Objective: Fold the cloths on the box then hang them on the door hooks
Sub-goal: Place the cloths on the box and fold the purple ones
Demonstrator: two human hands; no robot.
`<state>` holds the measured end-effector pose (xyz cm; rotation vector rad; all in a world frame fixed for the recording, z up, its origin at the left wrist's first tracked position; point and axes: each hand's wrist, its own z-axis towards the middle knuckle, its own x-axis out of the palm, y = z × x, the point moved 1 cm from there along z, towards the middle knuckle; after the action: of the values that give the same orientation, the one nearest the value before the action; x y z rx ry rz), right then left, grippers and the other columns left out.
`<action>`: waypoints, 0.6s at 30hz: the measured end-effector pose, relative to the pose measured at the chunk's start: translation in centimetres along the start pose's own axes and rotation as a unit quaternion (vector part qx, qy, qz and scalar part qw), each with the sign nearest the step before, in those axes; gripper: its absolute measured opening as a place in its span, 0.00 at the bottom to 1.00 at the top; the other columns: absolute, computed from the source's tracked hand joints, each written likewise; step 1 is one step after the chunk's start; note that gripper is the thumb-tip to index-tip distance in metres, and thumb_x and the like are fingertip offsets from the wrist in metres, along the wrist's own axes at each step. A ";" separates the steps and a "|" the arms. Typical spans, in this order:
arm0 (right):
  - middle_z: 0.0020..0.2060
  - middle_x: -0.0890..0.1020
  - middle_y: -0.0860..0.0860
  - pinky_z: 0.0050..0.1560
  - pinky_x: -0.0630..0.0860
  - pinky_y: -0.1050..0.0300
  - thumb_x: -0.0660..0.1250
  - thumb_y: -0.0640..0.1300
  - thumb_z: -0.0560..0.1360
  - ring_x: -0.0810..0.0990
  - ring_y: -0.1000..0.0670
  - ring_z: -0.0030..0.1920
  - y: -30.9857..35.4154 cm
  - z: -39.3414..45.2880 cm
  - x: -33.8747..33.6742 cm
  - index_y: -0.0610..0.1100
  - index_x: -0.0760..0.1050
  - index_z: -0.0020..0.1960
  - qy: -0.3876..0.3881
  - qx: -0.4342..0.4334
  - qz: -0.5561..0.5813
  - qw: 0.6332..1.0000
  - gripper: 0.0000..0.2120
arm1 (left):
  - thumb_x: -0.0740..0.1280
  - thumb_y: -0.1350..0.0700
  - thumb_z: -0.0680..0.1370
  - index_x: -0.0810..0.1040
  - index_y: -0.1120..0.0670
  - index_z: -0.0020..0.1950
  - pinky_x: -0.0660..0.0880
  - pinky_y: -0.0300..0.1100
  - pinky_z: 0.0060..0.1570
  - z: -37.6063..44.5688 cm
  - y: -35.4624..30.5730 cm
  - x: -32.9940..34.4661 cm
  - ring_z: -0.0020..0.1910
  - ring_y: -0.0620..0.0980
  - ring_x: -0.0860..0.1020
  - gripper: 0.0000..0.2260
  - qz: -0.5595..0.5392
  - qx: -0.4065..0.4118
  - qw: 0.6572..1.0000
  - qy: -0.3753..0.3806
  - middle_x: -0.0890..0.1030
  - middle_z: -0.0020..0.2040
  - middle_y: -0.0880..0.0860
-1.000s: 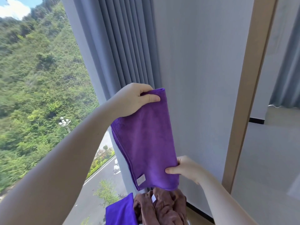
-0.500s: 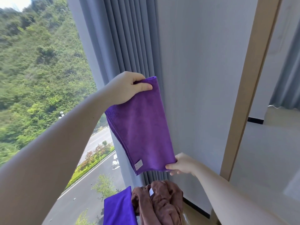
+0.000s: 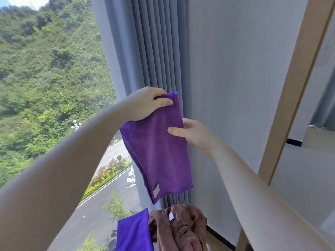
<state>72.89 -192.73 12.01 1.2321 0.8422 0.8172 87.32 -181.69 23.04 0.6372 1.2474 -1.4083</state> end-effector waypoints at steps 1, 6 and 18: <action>0.55 0.88 0.51 0.56 0.82 0.52 0.75 0.46 0.77 0.87 0.49 0.55 0.7 0.4 0.4 0.46 0.82 0.62 -0.030 -0.024 0.003 0.999 0.15 | 0.64 0.45 0.83 0.79 0.55 0.49 0.71 0.38 0.37 -0.2 0.3 0.2 0.39 0.45 0.78 0.15 0.003 -0.003 1.000 0.004 0.82 0.44 0.51; 0.48 0.89 0.47 0.49 0.85 0.51 0.74 0.43 0.78 0.88 0.46 0.48 1.5 1.6 2.6 0.43 0.84 0.56 -0.100 -0.060 -0.001 0.993 0.08 | 0.67 0.44 0.81 0.79 0.46 0.56 0.77 0.30 0.37 -2.1 2.3 0.0 0.40 0.41 0.83 0.09 -0.075 -0.045 0.996 -0.002 0.84 0.46 0.44; 0.48 0.89 0.49 0.52 0.84 0.49 0.74 0.44 0.77 0.88 0.47 0.48 -2.0 2.6 5.8 0.45 0.85 0.54 -0.109 -0.001 0.003 0.994 0.06 | 0.74 0.52 0.75 0.82 0.50 0.47 0.71 0.33 0.31 -9.1 10.1 1.2 0.34 0.46 0.79 0.05 0.017 -0.161 0.982 0.094 0.82 0.38 0.49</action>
<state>78.04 -189.06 9.82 1.2954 0.6606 0.6739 94.09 -172.29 15.88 0.5729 1.5673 -1.1040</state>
